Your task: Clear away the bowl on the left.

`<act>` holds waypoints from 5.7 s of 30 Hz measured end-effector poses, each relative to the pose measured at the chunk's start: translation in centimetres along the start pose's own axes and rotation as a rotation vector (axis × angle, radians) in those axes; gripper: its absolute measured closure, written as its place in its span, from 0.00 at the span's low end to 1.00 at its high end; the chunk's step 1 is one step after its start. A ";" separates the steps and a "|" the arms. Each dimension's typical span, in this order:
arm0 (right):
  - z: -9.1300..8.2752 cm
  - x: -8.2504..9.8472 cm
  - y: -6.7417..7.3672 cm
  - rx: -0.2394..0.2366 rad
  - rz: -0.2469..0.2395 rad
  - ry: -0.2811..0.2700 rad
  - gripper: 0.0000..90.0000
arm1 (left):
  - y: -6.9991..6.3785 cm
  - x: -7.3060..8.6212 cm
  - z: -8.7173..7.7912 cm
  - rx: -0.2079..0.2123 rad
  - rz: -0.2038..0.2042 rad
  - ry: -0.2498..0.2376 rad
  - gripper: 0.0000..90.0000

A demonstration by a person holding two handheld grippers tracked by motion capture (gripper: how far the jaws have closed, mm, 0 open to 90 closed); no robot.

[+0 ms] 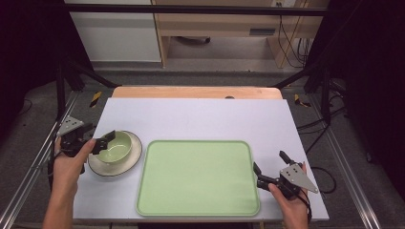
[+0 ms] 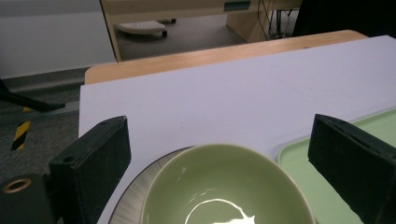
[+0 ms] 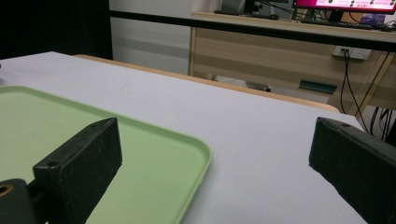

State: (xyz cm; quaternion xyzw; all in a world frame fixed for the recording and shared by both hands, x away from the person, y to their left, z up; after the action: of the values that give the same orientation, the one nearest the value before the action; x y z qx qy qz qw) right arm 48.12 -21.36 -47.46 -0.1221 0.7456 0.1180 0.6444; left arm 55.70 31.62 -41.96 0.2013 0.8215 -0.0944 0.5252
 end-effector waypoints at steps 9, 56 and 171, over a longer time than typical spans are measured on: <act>-0.3 -0.2 -0.1 -0.006 0.008 -0.010 0.03 | 0.7 1.5 0.0 -0.011 0.022 0.121 0.09; 0.1 0.1 0.0 -0.017 0.030 0.009 0.04 | 2.8 7.7 2.5 -0.018 -0.142 0.375 0.79; -0.4 -1.0 0.8 -0.053 0.052 -0.016 0.04 | -14.5 2.0 3.4 0.305 -0.051 0.212 0.91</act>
State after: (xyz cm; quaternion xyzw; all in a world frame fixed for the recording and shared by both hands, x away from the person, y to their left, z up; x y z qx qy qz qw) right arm 47.63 -20.66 -46.38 -0.1189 0.7399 0.1554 0.6437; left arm 51.54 17.82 -46.04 0.2667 0.8532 -0.2092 0.3964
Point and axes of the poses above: each handheld gripper's, and its own axes: z roughly forward along the jaws, x roughly out of its underside, y roughly to its left, the point moved 9 cm from there along z, roughly forward along the jaws, and after that the axes turned 6 degrees about z, right-handed, at the moved point
